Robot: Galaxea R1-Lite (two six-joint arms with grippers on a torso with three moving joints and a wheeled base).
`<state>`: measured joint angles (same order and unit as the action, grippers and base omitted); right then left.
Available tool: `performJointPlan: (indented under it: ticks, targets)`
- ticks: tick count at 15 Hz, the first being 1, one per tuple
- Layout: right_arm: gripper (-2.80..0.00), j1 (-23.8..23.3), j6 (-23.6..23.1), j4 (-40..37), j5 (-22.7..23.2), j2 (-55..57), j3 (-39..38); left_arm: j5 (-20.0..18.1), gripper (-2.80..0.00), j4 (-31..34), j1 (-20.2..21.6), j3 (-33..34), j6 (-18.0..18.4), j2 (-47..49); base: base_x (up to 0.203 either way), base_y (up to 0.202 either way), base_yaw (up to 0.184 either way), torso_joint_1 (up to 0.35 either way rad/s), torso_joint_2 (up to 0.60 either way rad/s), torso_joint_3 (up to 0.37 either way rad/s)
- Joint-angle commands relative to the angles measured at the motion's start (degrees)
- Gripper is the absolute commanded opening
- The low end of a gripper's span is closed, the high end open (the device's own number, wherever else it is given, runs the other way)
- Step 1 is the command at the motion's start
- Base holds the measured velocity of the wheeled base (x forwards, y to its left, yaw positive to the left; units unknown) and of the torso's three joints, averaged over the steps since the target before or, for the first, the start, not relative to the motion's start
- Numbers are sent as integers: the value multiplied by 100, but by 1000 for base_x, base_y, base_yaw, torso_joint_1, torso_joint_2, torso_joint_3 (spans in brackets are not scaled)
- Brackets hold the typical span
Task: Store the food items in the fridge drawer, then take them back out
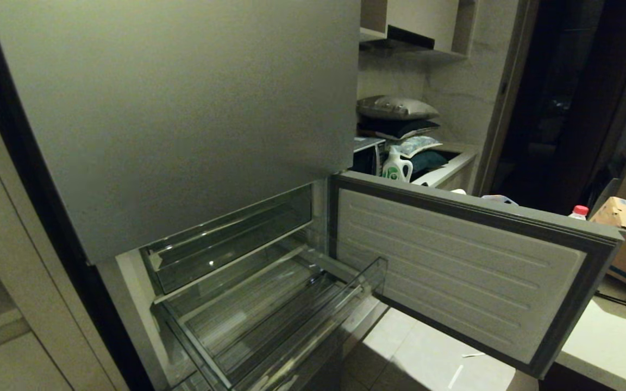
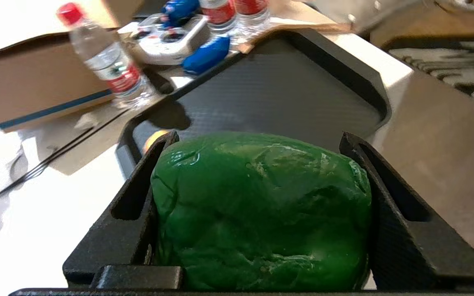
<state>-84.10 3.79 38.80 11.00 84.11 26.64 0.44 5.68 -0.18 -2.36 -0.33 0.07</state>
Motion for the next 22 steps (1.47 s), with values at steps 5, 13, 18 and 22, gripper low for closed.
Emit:
performJointPlan:
  ticks: [5, 13, 18, 22]
  targets:
    - [-280, -71, -31, 30, 51, 69, 46, 0, -280, 3, 1, -1, -2, 1, 0, 0, 0, 0, 0, 0]
    - [-280, -116, -46, -13, 68, 43, -81, 0, -280, 3, 1, -1, -2, 1, 0, 0, 0, 0, 0, 0]
    - [-280, -115, -45, 34, 60, 652, -100, 0, -280, 3, 1, -1, -2, 1, 0, 0, 0, 0, 0, 0]
    - [-280, -171, -52, 365, 58, 1352, 171, 0, -280, 3, 1, -1, -2, 1, 0, 0, 0, 0, 0, 0]
